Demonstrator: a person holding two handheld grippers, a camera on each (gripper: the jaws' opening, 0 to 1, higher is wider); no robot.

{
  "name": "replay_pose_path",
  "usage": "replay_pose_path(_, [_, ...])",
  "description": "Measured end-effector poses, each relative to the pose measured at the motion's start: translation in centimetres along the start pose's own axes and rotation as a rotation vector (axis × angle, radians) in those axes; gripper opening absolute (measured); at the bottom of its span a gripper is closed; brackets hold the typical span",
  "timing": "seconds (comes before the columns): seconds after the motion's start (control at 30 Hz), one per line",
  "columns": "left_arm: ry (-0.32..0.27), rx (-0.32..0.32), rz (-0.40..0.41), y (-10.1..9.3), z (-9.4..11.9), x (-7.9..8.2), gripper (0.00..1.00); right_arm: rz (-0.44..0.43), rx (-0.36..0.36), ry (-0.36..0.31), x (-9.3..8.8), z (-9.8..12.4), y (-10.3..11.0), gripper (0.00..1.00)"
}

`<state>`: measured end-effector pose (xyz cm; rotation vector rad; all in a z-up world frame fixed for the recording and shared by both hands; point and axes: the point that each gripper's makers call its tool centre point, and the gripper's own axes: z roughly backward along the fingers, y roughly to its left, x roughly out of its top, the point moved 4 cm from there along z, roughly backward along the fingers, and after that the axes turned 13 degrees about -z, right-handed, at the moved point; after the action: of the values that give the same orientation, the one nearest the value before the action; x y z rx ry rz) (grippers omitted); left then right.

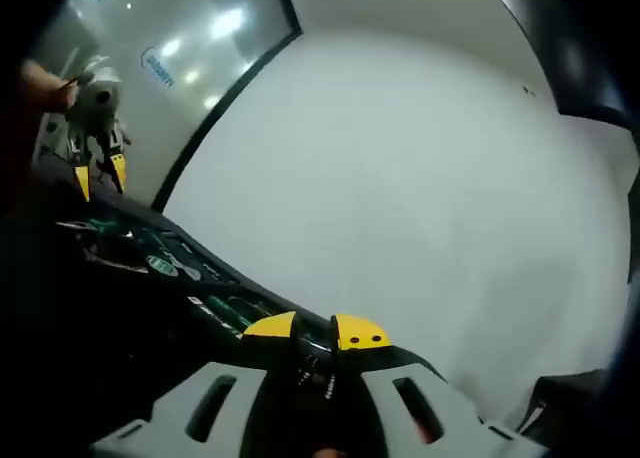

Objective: Pick up the tools and put them into their designated positions in the toolbox.

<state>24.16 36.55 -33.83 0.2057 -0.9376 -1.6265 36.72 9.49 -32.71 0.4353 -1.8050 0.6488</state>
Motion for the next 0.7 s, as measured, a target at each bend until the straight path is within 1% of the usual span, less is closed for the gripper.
replay_pose_path(0.03, [0.003, -0.071, 0.012, -0.2, -0.4, 0.1, 0.25, -0.001, -0.002, 0.0, 0.0, 0.0, 0.0, 0.11])
replay_pose_path(0.07, [0.021, -0.119, 0.001, 0.1, -0.9, 0.0, 0.24, -0.004, -0.005, 0.0, 0.0, 0.1, -0.1, 0.11])
replay_pose_path(0.17, [0.047, -0.253, -0.081, 0.1, -1.6, -0.3, 0.24, -0.014, -0.013, 0.0, 0.0, 0.2, -0.3, 0.11])
replay_pose_path(0.23, [0.111, -0.332, -0.09, -0.1, -1.9, -1.2, 0.24, -0.015, -0.013, 0.004, 0.0, 0.2, -0.3, 0.11])
replay_pose_path(0.27, [0.128, -0.351, -0.106, 0.0, -2.2, -1.2, 0.24, -0.014, -0.011, 0.004, -0.1, 0.2, -0.3, 0.11])
replay_pose_path(0.3, [0.134, -0.372, -0.112, -0.1, -2.5, -1.0, 0.24, -0.013, -0.009, 0.003, 0.0, 0.2, -0.2, 0.11])
replay_pose_path(0.33, [0.127, -0.391, -0.105, -0.1, -2.8, -0.6, 0.23, -0.011, -0.007, 0.003, 0.0, 0.3, -0.2, 0.11])
replay_pose_path(0.37, [0.124, -0.429, -0.093, -0.5, -2.9, -0.2, 0.21, -0.009, -0.006, 0.003, 0.0, 0.3, -0.1, 0.11])
replay_pose_path(0.4, [0.137, -0.47, -0.104, -0.9, -3.1, -0.3, 0.18, -0.008, -0.005, 0.003, 0.0, 0.3, -0.1, 0.11])
replay_pose_path(0.43, [0.142, -0.481, -0.098, -0.8, -3.1, -0.2, 0.15, -0.008, -0.006, 0.001, 0.0, 0.3, -0.1, 0.11])
replay_pose_path(0.47, [0.149, -0.463, -0.08, -0.4, -3.4, 0.0, 0.16, -0.01, -0.008, -0.004, 0.1, 0.3, -0.2, 0.11])
replay_pose_path(0.5, [0.164, -0.47, -0.06, -0.5, -3.4, 0.0, 0.15, -0.017, -0.01, -0.009, 0.2, 0.3, -0.3, 0.11])
replay_pose_path(0.53, [0.174, -0.498, -0.062, -0.7, -3.3, -0.1, 0.13, -0.025, -0.013, -0.014, 0.3, 0.4, -0.4, 0.11])
replay_pose_path(0.57, [0.173, -0.49, -0.065, -0.6, -3.4, 0.0, 0.12, -0.035, -0.019, -0.019, 0.3, 0.5, -0.6, 0.11])
replay_pose_path(0.6, [0.203, -0.454, -0.037, -0.1, -3.4, -0.2, 0.07, -0.046, -0.024, -0.024, 0.4, 0.5, -0.8, 0.11])
replay_pose_path(0.63, [0.228, -0.469, 0.033, -0.4, -3.2, -0.2, 0.06, -0.057, -0.03, -0.027, 0.4, 0.5, -1.0, 0.11])
replay_pose_path(0.67, [0.233, -0.47, 0.066, -0.5, -3.1, 0.0, 0.03, -0.067, -0.035, -0.028, 0.4, 0.4, -1.2, 0.11])
replay_pose_path(0.7, [0.209, -0.474, 0.045, -0.6, -3.0, 0.2, 0.02, -0.076, -0.038, -0.028, 0.4, 0.4, -1.4, 0.11])
